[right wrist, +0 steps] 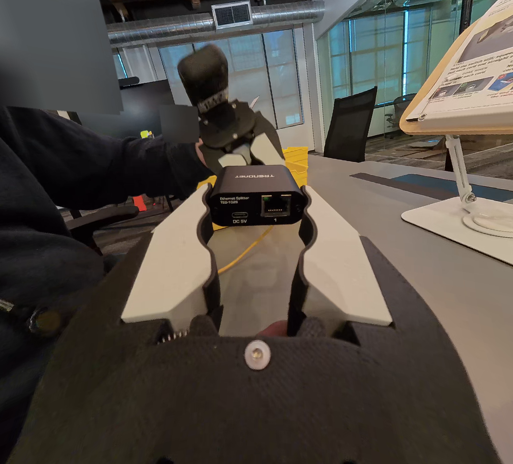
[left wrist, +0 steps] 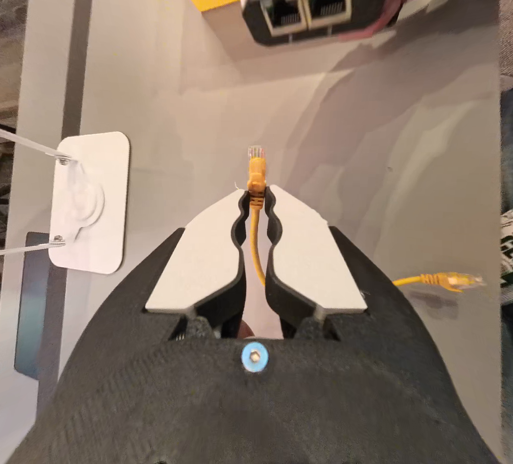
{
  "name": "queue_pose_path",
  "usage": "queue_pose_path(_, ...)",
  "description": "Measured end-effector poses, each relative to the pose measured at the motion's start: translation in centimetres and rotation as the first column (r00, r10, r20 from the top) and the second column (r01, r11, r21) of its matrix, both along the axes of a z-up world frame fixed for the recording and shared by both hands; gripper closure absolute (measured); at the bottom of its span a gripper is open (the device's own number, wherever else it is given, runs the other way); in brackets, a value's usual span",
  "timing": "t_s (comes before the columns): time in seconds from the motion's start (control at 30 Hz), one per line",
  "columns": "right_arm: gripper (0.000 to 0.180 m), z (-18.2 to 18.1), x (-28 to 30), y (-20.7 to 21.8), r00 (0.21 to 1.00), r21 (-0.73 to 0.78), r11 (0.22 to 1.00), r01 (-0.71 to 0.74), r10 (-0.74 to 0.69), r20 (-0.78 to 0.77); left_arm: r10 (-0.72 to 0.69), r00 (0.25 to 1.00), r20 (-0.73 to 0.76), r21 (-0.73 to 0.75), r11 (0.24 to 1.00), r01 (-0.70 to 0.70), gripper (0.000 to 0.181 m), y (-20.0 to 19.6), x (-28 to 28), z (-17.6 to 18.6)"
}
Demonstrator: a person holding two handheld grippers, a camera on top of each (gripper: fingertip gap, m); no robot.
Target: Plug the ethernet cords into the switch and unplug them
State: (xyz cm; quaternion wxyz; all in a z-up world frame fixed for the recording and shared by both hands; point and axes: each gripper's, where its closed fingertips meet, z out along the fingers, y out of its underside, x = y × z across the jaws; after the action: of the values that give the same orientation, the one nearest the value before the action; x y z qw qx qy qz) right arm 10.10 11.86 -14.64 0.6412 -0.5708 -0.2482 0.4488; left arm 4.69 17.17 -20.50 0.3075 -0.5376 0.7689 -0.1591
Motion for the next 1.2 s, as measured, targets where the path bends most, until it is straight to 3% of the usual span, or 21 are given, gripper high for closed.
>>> queue_pose_path(0.03, 0.119, 0.0, -0.1, 0.2, 1.000, 0.003, 1.000, -0.002, 0.002, 0.005, -0.003, 1.000, 0.002, -0.010, 1.000, 0.003, 0.171, -0.2, 0.0, 0.8)
queue_pose_path(0.27, 0.119, -0.7, -1.2, 1.2, 0.994, 0.035, 0.999, 0.009, -0.013, 0.108, -0.043, 0.998, -0.039, -0.068, 0.997, 0.040, 0.171, -1.6, 0.4, 2.7)
queue_pose_path(0.5, 0.119, -0.4, -1.4, 1.5, 0.993, 0.052, 0.999, -0.003, -0.003, 0.117, -0.033, 0.998, -0.055, -0.088, 0.996, 0.028, 0.171, -1.1, 0.5, 3.8)
queue_pose_path(1.2, 0.119, -1.5, -2.6, 1.5, 0.948, 0.116, 0.993, -0.018, -0.020, 0.317, -0.089, 0.966, -0.242, -0.140, 0.989, 0.056, 0.171, -1.9, 0.1, 2.5)
